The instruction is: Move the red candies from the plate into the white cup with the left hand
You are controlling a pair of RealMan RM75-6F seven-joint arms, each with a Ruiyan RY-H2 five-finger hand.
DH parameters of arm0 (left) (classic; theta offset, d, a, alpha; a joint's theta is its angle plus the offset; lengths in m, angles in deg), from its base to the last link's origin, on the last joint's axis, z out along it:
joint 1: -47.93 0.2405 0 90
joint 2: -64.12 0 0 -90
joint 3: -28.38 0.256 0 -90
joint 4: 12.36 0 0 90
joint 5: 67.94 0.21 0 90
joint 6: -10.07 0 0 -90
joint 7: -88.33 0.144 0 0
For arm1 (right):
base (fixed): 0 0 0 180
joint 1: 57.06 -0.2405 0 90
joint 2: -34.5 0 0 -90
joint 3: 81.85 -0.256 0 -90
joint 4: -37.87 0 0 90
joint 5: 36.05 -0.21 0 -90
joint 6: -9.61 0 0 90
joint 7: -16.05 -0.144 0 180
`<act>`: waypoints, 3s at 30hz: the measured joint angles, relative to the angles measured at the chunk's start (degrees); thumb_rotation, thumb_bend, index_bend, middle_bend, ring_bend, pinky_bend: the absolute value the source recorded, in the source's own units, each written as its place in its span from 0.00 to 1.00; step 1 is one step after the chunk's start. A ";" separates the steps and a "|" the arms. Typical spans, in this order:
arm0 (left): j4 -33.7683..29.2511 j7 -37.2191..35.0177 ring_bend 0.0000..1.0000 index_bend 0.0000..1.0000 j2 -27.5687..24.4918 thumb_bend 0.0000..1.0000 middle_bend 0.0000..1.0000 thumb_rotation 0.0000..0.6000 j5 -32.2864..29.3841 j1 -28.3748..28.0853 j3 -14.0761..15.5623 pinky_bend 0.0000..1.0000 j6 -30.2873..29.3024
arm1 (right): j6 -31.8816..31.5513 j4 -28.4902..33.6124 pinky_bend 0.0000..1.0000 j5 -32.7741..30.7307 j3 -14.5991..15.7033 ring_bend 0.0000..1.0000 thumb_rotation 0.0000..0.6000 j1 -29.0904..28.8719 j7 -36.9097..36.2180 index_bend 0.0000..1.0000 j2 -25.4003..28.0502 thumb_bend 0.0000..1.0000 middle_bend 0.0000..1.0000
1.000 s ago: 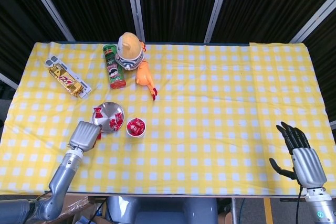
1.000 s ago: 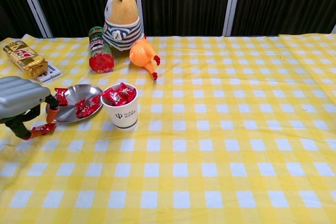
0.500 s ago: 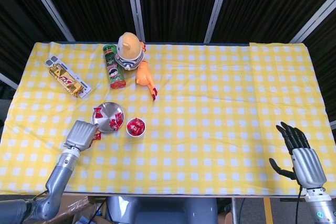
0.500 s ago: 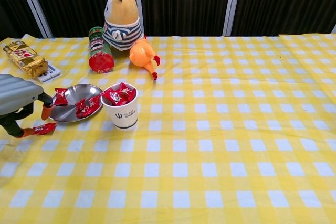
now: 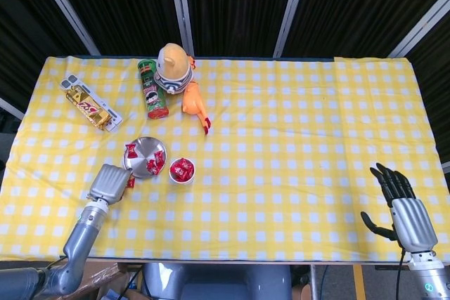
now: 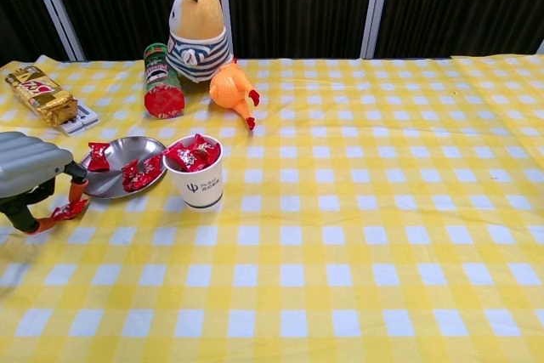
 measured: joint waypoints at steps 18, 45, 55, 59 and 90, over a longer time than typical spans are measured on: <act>0.12 -0.67 0.93 0.57 0.98 0.44 0.91 1.00 1.73 0.47 0.30 0.97 0.12 | -0.12 0.04 0.00 0.09 0.03 0.00 1.00 0.06 -0.07 0.00 0.01 0.39 0.00; -13.80 0.94 0.93 0.52 0.28 0.43 0.91 1.00 6.84 -4.12 -8.84 0.97 -5.15 | 0.39 -0.07 0.00 -0.32 -0.16 0.00 1.00 -0.21 -0.49 0.00 -0.05 0.39 0.00; -10.60 6.98 0.93 0.51 5.96 0.41 0.90 1.00 0.95 -8.99 -11.70 0.97 -3.91 | 0.66 -0.05 0.00 -0.36 -0.19 0.00 1.00 -0.39 -1.09 0.00 0.15 0.39 0.00; -9.75 8.84 0.92 0.49 7.18 0.38 0.90 1.00 -0.90 -10.09 -11.77 0.97 -3.64 | 0.50 -0.02 0.00 -0.16 -0.16 0.00 1.00 -0.36 -1.31 0.00 0.24 0.39 0.00; -16.26 -7.82 0.38 0.15 -3.72 0.26 0.27 1.00 12.58 -0.55 -7.41 0.48 -16.27 | 0.45 -0.48 0.00 -0.45 -0.19 0.00 1.00 -0.28 -0.68 0.00 0.08 0.39 0.00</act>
